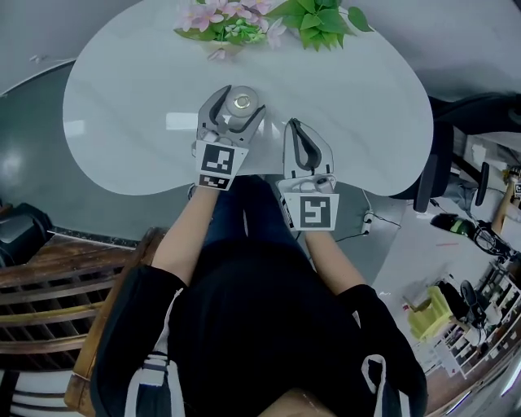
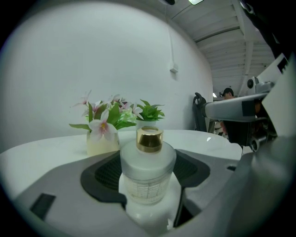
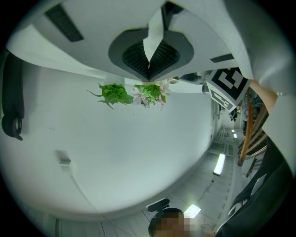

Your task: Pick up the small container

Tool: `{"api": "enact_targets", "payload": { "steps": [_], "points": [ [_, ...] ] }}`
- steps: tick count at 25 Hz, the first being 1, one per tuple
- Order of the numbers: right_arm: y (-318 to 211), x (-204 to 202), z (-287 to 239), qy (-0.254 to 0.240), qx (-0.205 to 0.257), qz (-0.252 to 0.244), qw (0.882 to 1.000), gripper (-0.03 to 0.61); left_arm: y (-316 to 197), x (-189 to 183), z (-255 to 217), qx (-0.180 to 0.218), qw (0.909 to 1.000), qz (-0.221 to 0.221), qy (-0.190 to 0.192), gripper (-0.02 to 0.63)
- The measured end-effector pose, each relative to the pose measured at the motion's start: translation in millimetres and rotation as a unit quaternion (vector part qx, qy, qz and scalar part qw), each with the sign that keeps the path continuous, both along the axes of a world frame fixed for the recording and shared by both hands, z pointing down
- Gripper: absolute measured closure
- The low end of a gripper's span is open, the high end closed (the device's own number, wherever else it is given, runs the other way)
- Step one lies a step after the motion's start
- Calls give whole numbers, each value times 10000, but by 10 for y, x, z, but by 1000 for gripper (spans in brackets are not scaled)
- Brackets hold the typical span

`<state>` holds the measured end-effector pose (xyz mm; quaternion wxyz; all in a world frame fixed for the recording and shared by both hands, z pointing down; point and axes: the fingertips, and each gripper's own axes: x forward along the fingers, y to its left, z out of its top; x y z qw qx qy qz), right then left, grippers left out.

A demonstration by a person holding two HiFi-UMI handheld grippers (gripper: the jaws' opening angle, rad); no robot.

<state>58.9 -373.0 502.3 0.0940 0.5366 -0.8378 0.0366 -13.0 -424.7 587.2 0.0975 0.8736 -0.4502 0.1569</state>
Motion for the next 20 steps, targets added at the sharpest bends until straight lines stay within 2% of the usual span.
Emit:
{"api": "enact_targets", "payload": {
  "steps": [8, 20],
  "points": [
    [-21, 15, -495, -139, 427, 70, 9990, 557, -9, -65, -895, 592, 9980, -173, 126, 282],
    [24, 58, -1311, -225, 1055, 103, 9941, 557, 233, -286, -2045, 1175, 9916, -527, 153, 282]
  ]
}}
